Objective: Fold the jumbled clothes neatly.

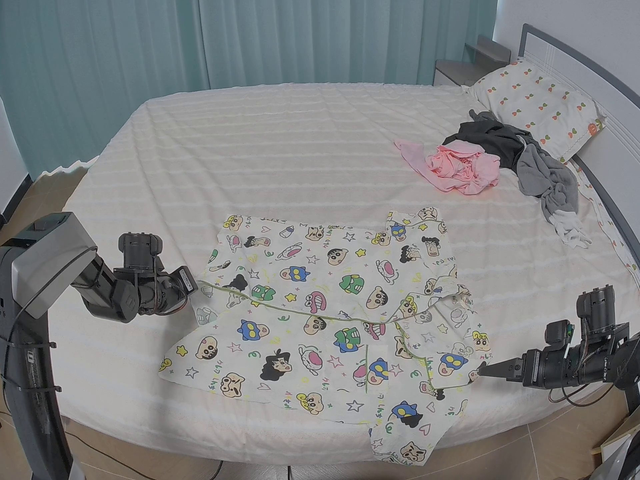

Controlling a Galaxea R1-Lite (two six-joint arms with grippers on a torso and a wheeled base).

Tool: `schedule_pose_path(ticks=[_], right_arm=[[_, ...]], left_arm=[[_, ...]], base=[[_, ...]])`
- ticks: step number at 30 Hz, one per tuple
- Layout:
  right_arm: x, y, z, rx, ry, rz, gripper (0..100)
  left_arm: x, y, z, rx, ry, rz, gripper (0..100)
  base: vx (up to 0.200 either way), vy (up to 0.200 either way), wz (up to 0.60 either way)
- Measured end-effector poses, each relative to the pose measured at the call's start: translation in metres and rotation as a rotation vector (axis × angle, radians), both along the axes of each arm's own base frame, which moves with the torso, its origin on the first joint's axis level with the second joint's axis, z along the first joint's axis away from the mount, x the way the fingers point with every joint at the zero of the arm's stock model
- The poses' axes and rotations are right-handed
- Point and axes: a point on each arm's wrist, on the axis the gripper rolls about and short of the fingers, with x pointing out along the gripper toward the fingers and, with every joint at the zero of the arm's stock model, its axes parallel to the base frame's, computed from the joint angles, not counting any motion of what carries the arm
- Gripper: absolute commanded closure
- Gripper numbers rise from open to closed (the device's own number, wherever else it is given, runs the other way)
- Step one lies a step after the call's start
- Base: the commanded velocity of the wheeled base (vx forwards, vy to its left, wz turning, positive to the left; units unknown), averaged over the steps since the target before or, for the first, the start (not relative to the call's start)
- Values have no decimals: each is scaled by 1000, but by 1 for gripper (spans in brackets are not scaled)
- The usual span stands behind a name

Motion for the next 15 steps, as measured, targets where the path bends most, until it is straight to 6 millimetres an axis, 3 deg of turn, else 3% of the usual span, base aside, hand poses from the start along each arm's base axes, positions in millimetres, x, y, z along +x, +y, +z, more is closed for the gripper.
schedule_pose_path(ticks=[6,7,15], right_arm=[[0,0,0,0,2,0,0],[0,0,0,0,2,0,0],[0,0,0,0,2,-1,0]], left_arm=[[8,5,7,41,29,-18,100],[11,5,9,51,20,-20,0],[14,7,12,77,55,-6,0]], base=[[0,0,0],[0,0,0],[0,0,0]])
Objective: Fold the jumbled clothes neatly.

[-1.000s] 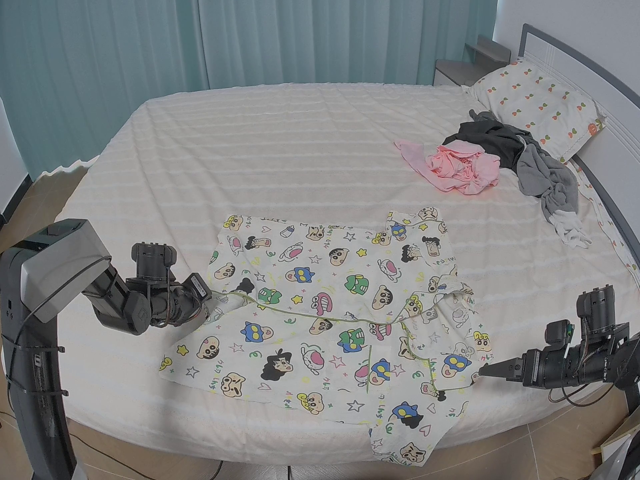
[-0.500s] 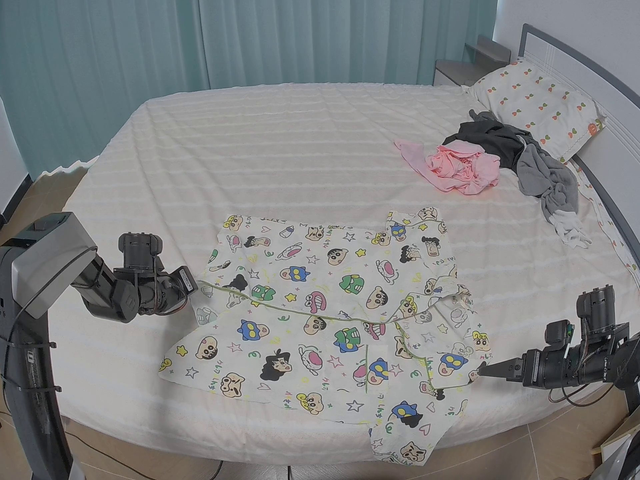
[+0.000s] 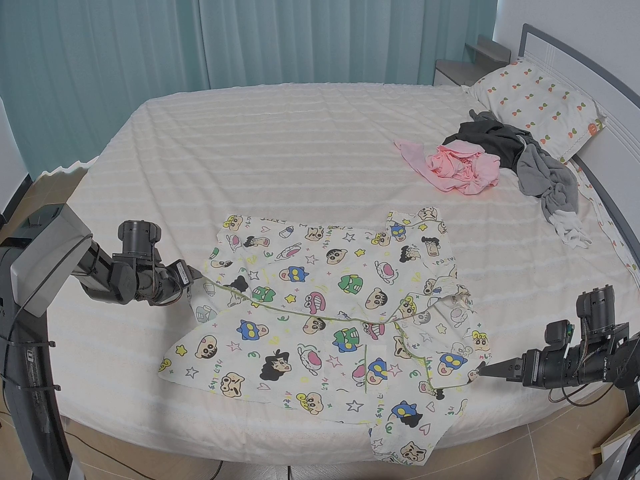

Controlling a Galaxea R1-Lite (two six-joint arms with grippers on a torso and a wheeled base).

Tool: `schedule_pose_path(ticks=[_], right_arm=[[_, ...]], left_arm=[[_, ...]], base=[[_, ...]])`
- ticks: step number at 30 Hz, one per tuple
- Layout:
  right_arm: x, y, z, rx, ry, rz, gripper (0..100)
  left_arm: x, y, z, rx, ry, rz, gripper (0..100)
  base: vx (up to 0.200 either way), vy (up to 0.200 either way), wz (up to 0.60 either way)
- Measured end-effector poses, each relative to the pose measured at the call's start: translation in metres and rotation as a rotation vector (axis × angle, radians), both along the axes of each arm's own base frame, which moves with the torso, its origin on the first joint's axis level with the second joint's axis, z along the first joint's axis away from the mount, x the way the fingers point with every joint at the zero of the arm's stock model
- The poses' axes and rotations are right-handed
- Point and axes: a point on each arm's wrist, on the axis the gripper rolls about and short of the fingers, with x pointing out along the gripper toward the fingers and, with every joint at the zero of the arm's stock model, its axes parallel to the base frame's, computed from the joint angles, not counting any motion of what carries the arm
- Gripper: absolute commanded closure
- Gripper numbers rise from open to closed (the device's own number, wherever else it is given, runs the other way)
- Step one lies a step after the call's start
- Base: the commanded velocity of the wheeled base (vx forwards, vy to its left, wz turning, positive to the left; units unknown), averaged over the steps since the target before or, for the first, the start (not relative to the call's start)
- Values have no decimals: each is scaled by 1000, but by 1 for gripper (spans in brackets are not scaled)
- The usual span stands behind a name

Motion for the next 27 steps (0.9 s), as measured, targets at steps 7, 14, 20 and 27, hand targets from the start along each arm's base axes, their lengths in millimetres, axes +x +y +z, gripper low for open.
schedule_pose_path(ticks=[7,14,20,27], right_arm=[[0,0,-1,-1,3,-1,0],[1,0,-1,-1,5,-3,0],[1,0,-1,-1,7,-2,0],[1,0,-1,-1,5,-3,0]], left_arm=[[-12,1,-2,-48,41,30,0],[-29,-7,10,-187,65,99,0],[-38,-10,20,-211,58,105,0],[-46,-11,25,-213,50,103,0]], base=[[0,0,0],[57,0,0],[200,0,0],[86,0,0]])
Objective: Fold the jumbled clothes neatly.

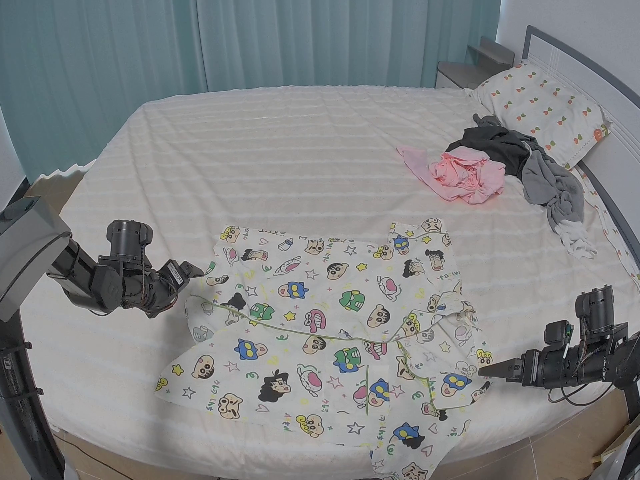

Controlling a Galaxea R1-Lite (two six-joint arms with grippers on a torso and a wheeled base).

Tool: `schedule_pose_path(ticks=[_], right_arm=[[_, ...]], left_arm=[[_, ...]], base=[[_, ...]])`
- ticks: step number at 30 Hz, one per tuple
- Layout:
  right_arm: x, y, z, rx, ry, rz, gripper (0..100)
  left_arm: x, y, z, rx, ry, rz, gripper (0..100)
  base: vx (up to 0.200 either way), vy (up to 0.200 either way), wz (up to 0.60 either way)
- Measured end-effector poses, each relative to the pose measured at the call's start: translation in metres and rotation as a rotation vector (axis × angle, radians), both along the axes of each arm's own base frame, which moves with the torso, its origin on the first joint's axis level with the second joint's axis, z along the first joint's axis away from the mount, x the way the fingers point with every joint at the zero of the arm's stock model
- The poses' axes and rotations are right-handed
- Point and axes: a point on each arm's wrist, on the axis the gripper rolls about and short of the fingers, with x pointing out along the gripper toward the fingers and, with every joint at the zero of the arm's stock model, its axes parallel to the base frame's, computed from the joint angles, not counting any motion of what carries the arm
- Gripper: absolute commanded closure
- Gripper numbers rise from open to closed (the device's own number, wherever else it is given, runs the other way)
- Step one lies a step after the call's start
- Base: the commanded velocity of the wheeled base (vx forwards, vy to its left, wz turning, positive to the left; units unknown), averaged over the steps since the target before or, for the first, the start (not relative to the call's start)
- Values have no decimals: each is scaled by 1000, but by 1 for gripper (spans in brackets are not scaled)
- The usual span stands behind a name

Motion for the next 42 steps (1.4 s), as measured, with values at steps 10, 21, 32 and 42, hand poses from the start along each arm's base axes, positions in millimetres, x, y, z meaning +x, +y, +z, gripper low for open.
schedule_pose_path(ticks=[10,21,32,42], right_arm=[[1,0,0,0,-3,-1,0],[2,-1,1,0,-7,-7,0],[43,-10,21,7,-123,-75,0],[140,-16,33,-25,-240,-149,0]], left_arm=[[-10,-2,2,-2,-41,3,0],[-19,-6,7,-90,-84,55,0],[-36,-9,9,-95,-72,44,0],[-56,-9,16,-177,-128,53,0]], base=[[0,0,0],[91,0,0],[0,0,0],[0,0,0]])
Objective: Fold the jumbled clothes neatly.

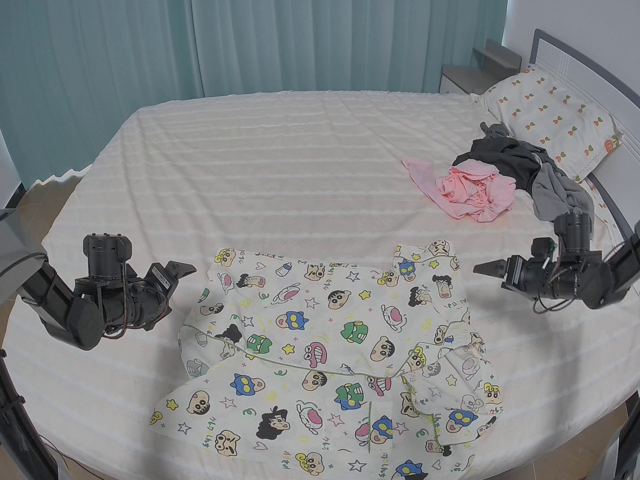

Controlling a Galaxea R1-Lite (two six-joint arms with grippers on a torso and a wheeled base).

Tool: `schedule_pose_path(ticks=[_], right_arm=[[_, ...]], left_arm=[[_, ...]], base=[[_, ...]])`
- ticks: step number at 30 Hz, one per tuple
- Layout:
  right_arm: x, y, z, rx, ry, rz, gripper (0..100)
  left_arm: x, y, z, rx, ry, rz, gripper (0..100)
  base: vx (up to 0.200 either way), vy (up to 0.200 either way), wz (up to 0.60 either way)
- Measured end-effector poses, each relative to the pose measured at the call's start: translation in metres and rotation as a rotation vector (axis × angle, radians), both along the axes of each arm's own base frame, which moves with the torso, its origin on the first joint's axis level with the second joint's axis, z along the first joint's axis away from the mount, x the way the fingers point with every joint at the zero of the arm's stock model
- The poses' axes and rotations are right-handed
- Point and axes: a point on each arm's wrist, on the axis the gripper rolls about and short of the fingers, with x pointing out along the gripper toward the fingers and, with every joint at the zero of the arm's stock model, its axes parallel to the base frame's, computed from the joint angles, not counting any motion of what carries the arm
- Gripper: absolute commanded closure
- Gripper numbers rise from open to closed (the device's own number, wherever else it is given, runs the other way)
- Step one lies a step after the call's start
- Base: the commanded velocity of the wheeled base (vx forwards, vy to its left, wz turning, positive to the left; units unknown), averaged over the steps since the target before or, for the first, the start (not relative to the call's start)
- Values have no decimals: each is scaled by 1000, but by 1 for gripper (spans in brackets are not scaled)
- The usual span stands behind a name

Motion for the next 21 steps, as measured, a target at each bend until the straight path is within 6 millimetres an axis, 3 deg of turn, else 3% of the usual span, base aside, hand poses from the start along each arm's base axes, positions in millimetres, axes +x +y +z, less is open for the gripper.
schedule_pose_path(ticks=[5,8,21], right_arm=[[52,2,-11,-7,19,-26,0],[72,4,-22,-7,51,-30,0],[121,31,-64,5,113,-16,0]], left_arm=[[-14,0,3,-80,-35,-23,0],[-19,-1,6,-128,-60,-27,0],[-35,-1,4,-181,-91,-38,0]], base=[[0,0,0],[0,0,0],[0,0,0]])
